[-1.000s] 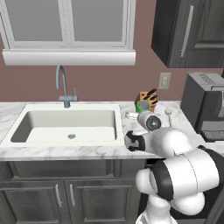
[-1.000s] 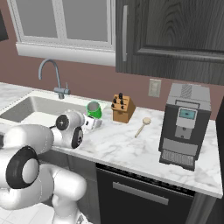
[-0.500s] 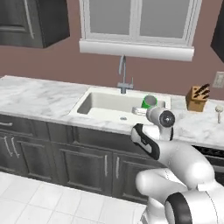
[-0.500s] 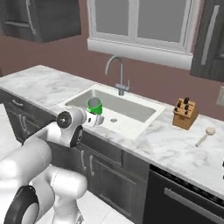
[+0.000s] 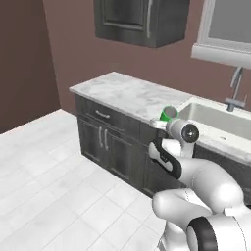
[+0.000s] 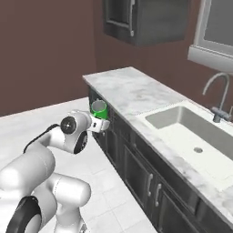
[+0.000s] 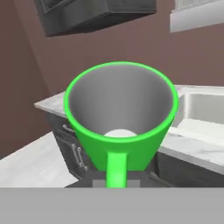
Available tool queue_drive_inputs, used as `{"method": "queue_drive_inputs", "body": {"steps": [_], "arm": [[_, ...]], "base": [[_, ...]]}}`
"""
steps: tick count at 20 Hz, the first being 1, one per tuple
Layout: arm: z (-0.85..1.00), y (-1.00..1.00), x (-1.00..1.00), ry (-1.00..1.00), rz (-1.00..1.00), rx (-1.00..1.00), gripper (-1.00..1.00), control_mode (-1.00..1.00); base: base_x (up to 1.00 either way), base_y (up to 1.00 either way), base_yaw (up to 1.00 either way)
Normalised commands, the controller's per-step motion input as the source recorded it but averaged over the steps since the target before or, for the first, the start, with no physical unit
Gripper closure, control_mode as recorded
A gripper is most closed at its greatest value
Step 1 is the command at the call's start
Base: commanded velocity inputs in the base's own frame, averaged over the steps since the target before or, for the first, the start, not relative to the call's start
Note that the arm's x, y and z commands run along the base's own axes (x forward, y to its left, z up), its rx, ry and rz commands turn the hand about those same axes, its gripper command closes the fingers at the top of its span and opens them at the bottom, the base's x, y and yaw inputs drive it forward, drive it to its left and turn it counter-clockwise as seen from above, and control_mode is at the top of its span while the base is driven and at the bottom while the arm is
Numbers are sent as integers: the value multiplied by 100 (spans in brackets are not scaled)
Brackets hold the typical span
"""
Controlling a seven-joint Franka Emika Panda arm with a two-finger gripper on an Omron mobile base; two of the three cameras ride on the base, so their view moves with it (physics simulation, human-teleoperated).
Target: Move the mug from next to the sink to the open cabinet. Then, move the bowl with the lime to the fridge to clear the area for faucet cleaning.
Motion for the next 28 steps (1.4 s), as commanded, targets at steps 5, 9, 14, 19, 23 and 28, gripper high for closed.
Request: {"method": "queue_drive_inputs", "body": {"steps": [5,9,14,19,23,28], "arm": [[0,0,0,0,0,0,100,100],[0,0,0,0,0,0,100,100],[0,0,0,0,0,0,100,100],[0,0,0,0,0,0,100,100],[0,0,0,0,0,0,100,100],[0,0,0,0,0,0,100,100]], "base": [[0,23,87],[0,0,98],[0,0,99],[-3,0,99],[-8,0,97],[-8,0,97]]}}
